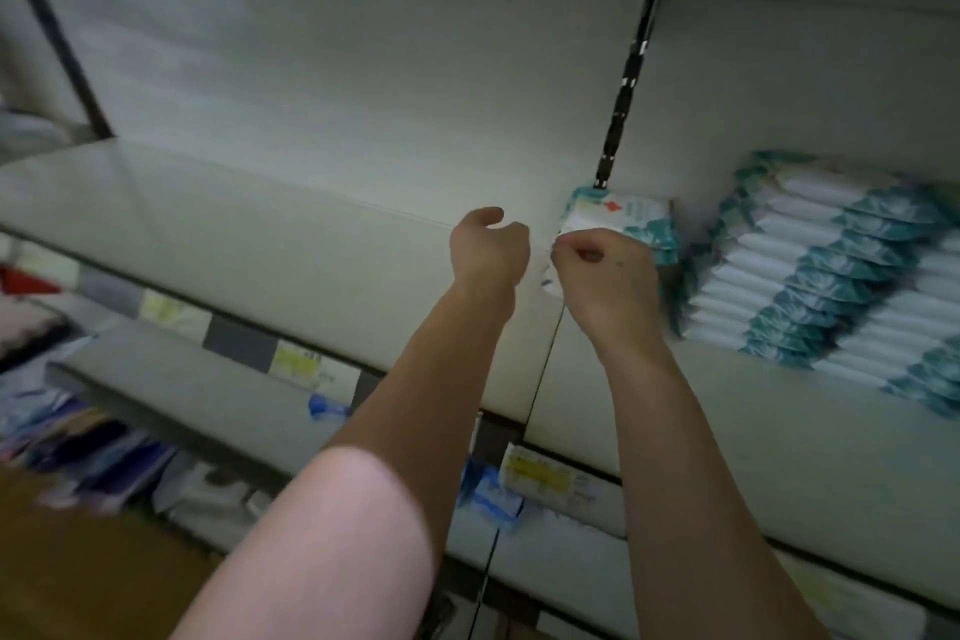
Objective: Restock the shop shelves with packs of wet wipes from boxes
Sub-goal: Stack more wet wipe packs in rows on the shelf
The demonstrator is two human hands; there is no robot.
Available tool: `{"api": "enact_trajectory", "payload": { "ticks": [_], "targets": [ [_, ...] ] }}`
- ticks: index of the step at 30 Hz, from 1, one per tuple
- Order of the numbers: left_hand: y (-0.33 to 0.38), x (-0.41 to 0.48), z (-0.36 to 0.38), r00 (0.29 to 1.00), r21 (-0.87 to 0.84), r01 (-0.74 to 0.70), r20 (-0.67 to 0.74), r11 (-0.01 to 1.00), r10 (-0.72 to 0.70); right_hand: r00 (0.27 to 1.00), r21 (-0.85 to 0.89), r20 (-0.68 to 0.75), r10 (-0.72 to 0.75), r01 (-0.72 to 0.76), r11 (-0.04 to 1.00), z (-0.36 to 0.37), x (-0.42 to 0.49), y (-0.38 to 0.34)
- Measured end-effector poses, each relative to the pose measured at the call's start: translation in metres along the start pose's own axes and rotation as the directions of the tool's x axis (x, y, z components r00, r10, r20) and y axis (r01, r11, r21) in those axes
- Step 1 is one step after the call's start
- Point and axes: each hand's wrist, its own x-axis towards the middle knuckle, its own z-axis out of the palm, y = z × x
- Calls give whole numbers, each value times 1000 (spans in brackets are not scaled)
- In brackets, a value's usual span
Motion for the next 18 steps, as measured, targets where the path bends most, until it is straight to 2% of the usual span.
{"api": "enact_trajectory", "payload": {
  "ticks": [4,9,12,14,18],
  "targets": [
    [-20,-34,-28,987,-237,101,-97,966,-127,993,39,119,-8,3,999,3,-34,6],
    [-36,-70,-69,950,-373,73,-257,925,-179,950,105,303,-73,43,993,11,-78,-2],
    [-47,-94,-103,900,-404,37,-384,914,-207,907,142,406,-111,58,988,27,-107,-12],
    [-57,-112,-131,848,-426,-2,-480,905,-224,859,144,495,-132,69,987,40,-130,-21],
    [-77,-151,-190,754,-434,-74,-613,898,-235,701,163,691,-177,87,983,67,-187,-45]
  ]
}}
